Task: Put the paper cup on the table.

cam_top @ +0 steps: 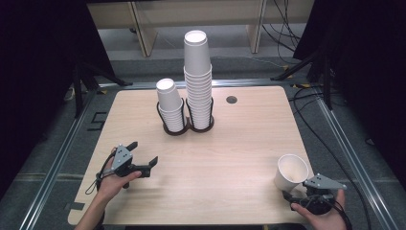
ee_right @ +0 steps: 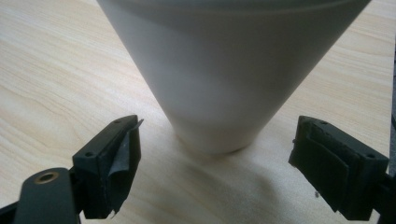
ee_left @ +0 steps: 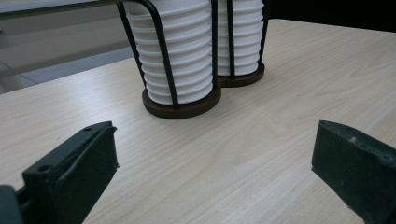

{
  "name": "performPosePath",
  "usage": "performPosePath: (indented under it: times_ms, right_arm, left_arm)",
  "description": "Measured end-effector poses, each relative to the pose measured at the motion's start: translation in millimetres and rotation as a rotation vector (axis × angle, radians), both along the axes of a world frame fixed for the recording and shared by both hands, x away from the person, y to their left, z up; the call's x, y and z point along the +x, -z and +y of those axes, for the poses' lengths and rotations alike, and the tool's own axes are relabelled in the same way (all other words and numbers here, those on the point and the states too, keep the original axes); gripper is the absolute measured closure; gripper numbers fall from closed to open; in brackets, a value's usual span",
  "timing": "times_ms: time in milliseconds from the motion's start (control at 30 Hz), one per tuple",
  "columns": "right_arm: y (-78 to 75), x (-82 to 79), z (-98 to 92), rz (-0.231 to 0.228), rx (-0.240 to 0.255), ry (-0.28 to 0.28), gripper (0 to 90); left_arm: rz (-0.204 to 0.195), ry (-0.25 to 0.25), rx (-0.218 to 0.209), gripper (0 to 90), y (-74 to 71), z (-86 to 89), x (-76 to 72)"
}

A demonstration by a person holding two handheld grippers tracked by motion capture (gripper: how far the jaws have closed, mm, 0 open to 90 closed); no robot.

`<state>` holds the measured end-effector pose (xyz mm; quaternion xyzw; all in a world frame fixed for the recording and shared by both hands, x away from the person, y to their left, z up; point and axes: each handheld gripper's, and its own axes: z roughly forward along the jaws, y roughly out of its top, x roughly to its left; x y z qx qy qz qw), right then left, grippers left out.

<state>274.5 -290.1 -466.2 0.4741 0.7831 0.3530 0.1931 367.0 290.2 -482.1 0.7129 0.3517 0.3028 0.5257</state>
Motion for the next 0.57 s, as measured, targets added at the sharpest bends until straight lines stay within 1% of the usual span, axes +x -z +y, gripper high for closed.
performPosePath:
  times_ms: [67,100,200,233,300,433,467,567]
  right_arm:
    - [-0.3,-0.2,-0.7,-0.003,-0.012,-0.001,16.3]
    - [0.1,-0.6,-0.4,-0.001,-0.012,0.01,16.3]
    - [0.5,-0.6,-0.5,0.011,-0.008,0.012,16.3]
    - [0.0,-1.0,-0.9,0.014,-0.017,0.015,16.3]
    - [0.7,-1.0,-1.0,0.02,-0.017,0.017,16.3]
    - [2.5,-0.1,-1.1,0.036,-0.004,0.002,16.3]
    - [2.7,-0.4,-1.2,0.03,-0.008,0.006,16.2]
    - [2.8,0.0,-2.0,0.036,-0.013,-0.006,15.7]
  left_arm:
    - [0.0,0.0,0.0,0.0,0.1,-0.2,0.1]
    - [0.001,0.0,-0.001,0.0,0.2,-0.2,0.1]
    - [0.002,-0.001,0.0,0.0,0.3,0.0,-0.1]
    - [0.001,-0.001,0.0,0.0,0.4,0.0,-0.2]
    - [0.002,-0.002,-0.001,0.0,0.4,0.2,-0.1]
    - [0.003,0.001,0.004,0.0,0.3,0.2,-0.1]
    - [0.003,0.002,0.005,0.0,0.4,0.2,-0.1]
    - [0.002,0.003,0.006,0.0,0.4,0.0,0.3]
